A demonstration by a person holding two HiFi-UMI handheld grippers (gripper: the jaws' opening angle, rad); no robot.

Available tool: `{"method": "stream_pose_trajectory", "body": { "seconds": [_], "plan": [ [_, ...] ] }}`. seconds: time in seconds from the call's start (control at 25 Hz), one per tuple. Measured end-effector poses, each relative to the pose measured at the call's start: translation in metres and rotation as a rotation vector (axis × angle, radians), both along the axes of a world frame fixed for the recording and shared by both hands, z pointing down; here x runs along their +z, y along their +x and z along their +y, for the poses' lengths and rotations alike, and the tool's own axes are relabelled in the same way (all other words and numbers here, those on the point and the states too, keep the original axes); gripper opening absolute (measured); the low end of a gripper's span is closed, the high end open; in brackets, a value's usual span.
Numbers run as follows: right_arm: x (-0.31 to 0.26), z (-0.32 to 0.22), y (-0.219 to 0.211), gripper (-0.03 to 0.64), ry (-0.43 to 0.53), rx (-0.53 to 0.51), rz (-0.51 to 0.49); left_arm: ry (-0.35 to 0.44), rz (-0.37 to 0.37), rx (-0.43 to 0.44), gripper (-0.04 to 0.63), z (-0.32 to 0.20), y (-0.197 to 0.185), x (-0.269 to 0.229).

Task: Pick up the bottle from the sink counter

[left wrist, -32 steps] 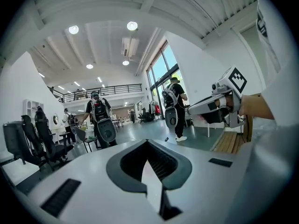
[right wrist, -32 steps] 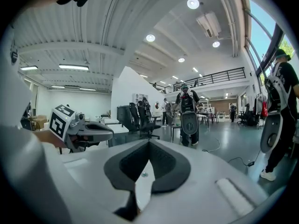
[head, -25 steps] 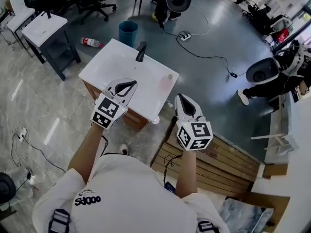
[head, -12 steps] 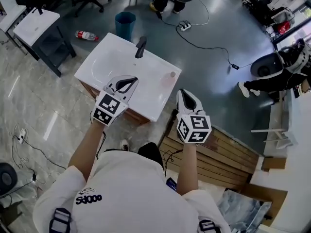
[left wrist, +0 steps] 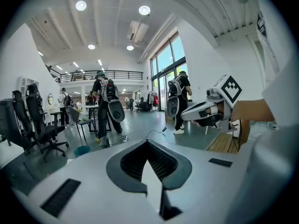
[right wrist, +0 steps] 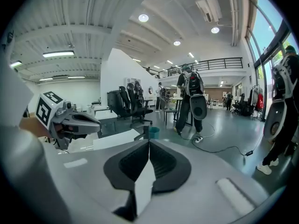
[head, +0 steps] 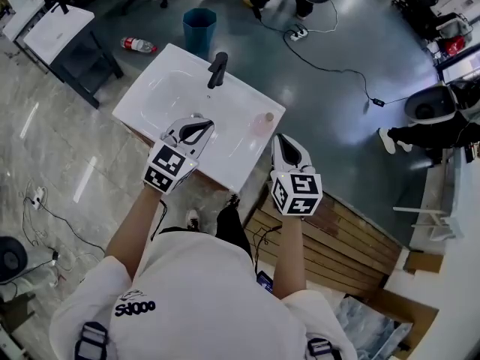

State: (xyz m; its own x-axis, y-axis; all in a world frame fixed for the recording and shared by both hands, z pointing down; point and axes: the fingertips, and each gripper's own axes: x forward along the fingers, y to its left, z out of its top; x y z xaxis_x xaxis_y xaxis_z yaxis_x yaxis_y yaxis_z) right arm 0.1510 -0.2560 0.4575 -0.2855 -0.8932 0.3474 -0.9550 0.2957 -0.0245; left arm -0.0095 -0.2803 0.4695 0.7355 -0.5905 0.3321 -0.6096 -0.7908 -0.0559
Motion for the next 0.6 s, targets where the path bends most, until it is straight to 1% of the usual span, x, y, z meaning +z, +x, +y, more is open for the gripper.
{"method": "stream_pose_trajectory", "body": {
  "seconds": [0.04, 0.08, 0.2, 0.4, 0.6],
  "plan": [
    [0.006, -0.005, 0.001, 0.031, -0.013, -0.017, -0.006, -0.008, -0.004, -0.006, 0.003, -0.003, 0.002, 0.004],
    [0.011, -0.009, 0.001, 0.066, -0.028, -0.035, -0.013, -0.019, -0.007, -0.012, 0.003, -0.005, 0.003, 0.007],
    [0.027, -0.022, 0.005, 0.087, -0.056, -0.068, -0.02, -0.046, -0.02, -0.028, 0.003, -0.011, 0.009, 0.019],
    [0.055, -0.048, 0.017, 0.141, -0.076, -0.089, -0.04, -0.083, -0.03, -0.059, 0.003, -0.025, 0.017, 0.042],
    [0.087, -0.066, 0.026, 0.187, -0.13, -0.12, -0.041, -0.11, -0.034, -0.091, 0.003, -0.036, 0.028, 0.059]
  ]
}}
